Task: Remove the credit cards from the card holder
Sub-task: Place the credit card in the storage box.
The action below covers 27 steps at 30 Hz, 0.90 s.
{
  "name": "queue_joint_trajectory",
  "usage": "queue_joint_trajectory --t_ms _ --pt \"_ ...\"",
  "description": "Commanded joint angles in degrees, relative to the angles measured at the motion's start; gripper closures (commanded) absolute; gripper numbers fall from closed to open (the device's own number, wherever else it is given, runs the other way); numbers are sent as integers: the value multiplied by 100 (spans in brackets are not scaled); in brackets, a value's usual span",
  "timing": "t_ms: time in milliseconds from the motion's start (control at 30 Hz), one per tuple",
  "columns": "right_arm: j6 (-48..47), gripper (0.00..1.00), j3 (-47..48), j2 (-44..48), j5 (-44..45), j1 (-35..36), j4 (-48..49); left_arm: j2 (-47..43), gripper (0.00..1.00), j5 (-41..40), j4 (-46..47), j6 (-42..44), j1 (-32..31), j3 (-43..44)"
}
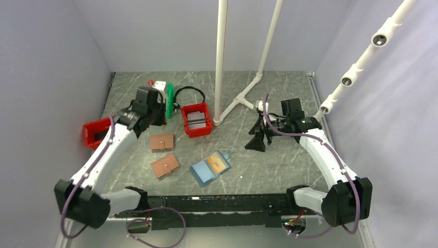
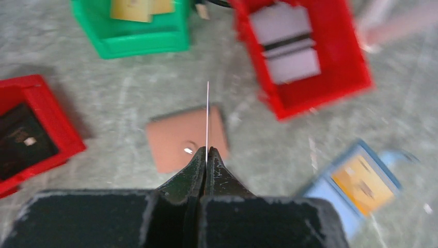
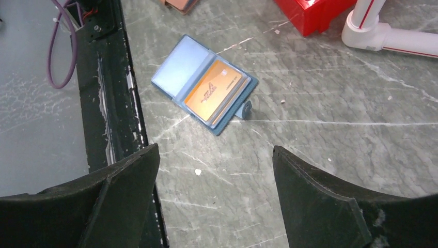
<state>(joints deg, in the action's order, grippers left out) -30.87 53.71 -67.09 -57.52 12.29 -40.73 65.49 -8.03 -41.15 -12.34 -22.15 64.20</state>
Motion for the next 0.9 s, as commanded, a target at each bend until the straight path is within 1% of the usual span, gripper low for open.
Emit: queue_joint_trajectory --t_ms 0,67,200,300,433,667,700,767,800,867 --pt "-259 17 118 -29 -134 -63 -58 848 100 185 509 975 1120 476" --pt "-266 17 97 -58 -146 -99 -50 1317 100 357 645 953 1612 755" --pt "-285 17 78 -112 -192 -115 -48 2344 100 731 589 970 2030 1685" --pt "-304 17 78 -152 -230 -118 -61 3125 100 1097 448 1026 2193 2269" --pt "-338 17 69 -175 -260 -114 -93 3870 100 1440 306 1051 2455 2887" --pt "-358 17 60 -180 -259 -120 -93 4942 99 2822 83 938 2637 3884" --pt "-369 17 60 -174 -260 -114 -101 5105 94 2910 -10 917 2635 4051" --pt "-383 17 60 -171 -268 -125 -117 5487 77 2742 -269 856 2637 4406" --pt "-391 17 60 -166 -262 -125 -119 5621 72 2632 -463 830 2645 4581" --pt "-408 17 60 -151 -281 -135 -140 5740 65 2412 -688 777 2646 4922"
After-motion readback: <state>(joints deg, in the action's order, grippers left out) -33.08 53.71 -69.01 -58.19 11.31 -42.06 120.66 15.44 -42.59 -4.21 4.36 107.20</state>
